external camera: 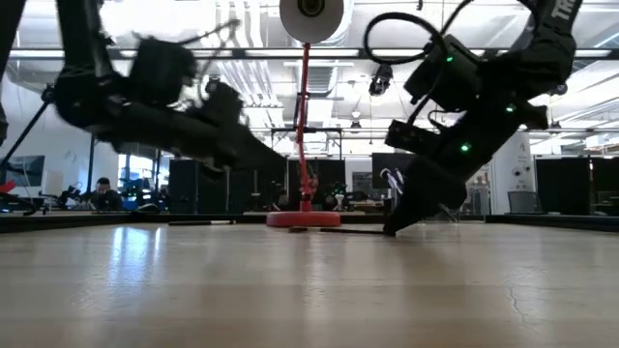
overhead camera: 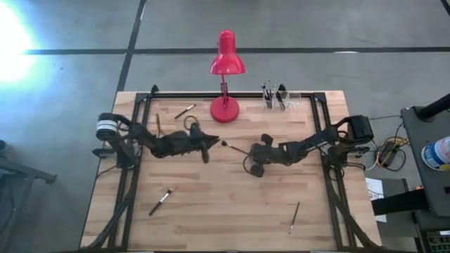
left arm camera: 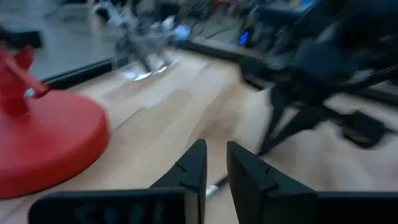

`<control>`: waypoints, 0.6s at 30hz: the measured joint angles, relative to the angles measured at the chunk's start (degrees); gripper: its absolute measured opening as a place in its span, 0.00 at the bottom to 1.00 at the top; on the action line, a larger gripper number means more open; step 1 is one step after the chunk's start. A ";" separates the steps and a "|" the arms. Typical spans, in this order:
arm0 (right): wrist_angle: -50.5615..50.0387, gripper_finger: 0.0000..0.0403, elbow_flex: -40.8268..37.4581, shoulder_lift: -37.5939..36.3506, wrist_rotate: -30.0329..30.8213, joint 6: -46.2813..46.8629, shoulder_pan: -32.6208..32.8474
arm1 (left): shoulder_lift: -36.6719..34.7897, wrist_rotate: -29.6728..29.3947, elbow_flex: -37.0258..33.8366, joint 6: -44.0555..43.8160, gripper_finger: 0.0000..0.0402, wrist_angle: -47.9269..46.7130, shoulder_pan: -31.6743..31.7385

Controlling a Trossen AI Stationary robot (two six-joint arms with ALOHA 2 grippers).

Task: Sort items
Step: Put the black brow brush into the transparent organizer

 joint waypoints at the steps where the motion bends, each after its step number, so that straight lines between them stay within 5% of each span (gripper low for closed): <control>1: 1.41 0.02 -0.96 -0.49 0.18 -0.01 0.00 | -0.49 1.22 -1.57 -0.28 0.14 2.69 0.00; 6: 12.49 0.02 -5.35 -3.18 1.15 -0.56 -0.09 | -1.91 4.96 -6.32 -0.67 0.14 12.82 0.00; 18: 32.48 0.02 -11.59 -8.73 5.21 -4.45 0.01 | -2.51 5.03 -4.51 -1.97 0.14 13.53 0.00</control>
